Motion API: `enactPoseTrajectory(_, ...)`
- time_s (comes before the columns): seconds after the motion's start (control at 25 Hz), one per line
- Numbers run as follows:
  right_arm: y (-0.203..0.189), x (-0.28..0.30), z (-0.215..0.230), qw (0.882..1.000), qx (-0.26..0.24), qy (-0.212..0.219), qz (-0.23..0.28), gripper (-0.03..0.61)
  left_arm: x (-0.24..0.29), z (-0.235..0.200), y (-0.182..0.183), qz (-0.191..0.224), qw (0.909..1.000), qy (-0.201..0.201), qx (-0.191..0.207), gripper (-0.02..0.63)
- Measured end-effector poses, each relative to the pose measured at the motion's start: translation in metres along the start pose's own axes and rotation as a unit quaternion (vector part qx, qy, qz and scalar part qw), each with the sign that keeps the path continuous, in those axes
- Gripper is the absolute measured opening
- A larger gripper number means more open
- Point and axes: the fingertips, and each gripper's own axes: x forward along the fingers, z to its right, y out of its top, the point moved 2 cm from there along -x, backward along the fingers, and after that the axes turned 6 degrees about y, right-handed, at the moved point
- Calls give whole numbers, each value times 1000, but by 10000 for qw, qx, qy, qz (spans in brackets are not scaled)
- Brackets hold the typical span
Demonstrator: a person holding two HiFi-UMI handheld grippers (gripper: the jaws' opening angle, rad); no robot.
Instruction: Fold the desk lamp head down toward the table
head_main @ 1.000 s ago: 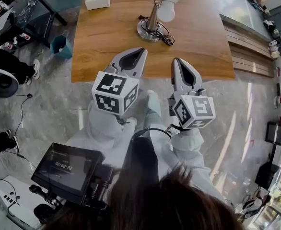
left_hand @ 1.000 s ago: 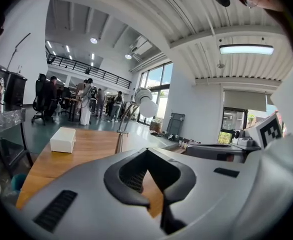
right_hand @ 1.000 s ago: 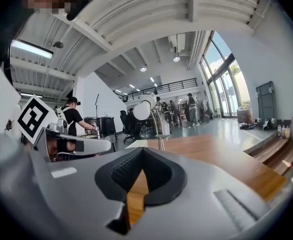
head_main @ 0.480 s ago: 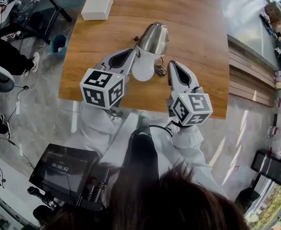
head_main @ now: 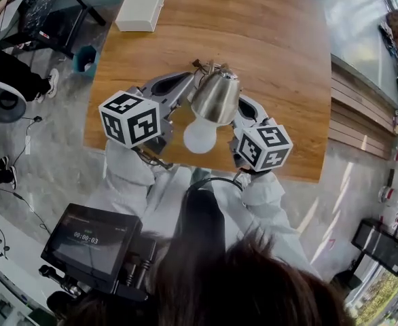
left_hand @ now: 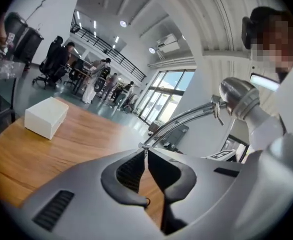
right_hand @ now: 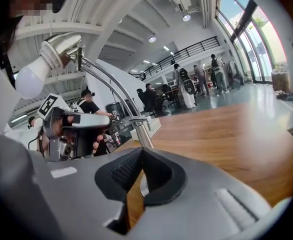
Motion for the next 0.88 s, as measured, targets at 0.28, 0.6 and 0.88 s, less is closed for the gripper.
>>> enactPoseTrajectory(0.28,-1,27,4,9987,282,376,-208,24,6,1,20,-173,9844,-1227,-1246,158)
enactPoseTrajectory(0.6,-1,39,8,9937,-626,890,-256,154,12,25,21,-1454,8789,-2718,-3641,235)
enactPoseTrajectory(0.88,0,44,0,9762,-1627,1406,-273,173,21,34,24,-1893,8085,-3233,-4538,235)
